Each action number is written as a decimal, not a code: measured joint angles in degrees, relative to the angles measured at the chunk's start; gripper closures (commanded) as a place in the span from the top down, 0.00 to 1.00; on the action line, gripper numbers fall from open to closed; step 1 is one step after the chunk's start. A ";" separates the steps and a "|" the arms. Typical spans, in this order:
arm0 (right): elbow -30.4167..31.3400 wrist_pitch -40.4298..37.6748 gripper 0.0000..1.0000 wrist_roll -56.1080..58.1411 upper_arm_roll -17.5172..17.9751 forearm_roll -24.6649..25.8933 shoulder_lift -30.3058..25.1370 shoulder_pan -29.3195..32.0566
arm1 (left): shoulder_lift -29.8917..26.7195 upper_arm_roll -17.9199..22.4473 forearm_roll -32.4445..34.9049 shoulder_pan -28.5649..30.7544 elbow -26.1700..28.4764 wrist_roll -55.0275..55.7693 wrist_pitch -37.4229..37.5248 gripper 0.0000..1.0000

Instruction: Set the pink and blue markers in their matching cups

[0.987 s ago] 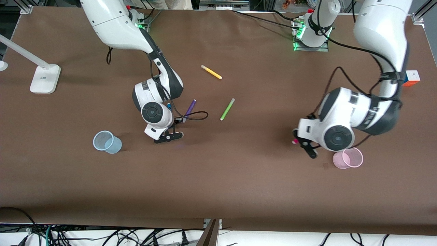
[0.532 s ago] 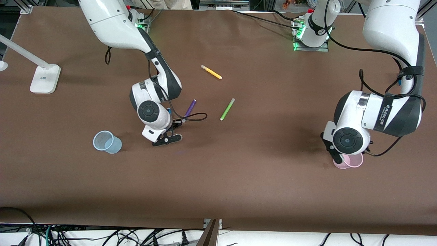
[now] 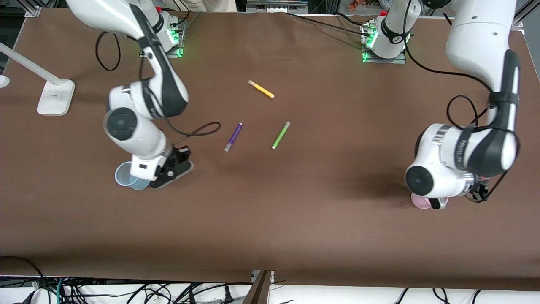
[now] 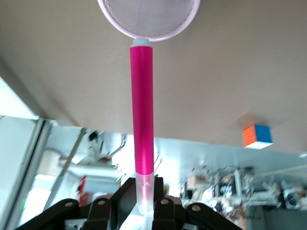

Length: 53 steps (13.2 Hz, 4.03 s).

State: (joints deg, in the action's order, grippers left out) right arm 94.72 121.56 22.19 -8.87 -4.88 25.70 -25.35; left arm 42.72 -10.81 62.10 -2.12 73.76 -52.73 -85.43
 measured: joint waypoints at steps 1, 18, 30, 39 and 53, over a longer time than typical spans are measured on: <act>0.01 -0.72 0.01 4.52 -0.13 -0.16 -1.17 1.01 | 0.89 0.01 1.72 -0.80 0.03 0.09 0.01 0.00; 0.75 -11.34 0.01 77.05 -1.58 -36.87 -1.05 21.92 | 3.48 0.21 -8.92 -1.67 -5.79 2.02 0.06 1.00; 0.79 -13.71 0.99 93.34 -1.49 -46.53 5.95 26.58 | -0.51 0.58 -38.22 0.53 -14.97 22.21 2.82 1.00; -6.60 -14.87 1.00 63.73 -0.81 -43.26 5.95 26.67 | -10.97 0.60 -53.54 2.50 -15.79 47.78 7.51 1.00; -16.80 -32.39 1.00 -20.56 2.41 -1.83 -3.66 20.14 | -43.80 6.84 -62.90 2.96 18.87 53.55 -4.46 1.00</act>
State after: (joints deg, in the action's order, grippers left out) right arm 77.92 89.17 1.62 -6.47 -6.71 22.05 -5.21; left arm -1.08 -3.97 -0.80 0.83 92.64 0.82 -89.89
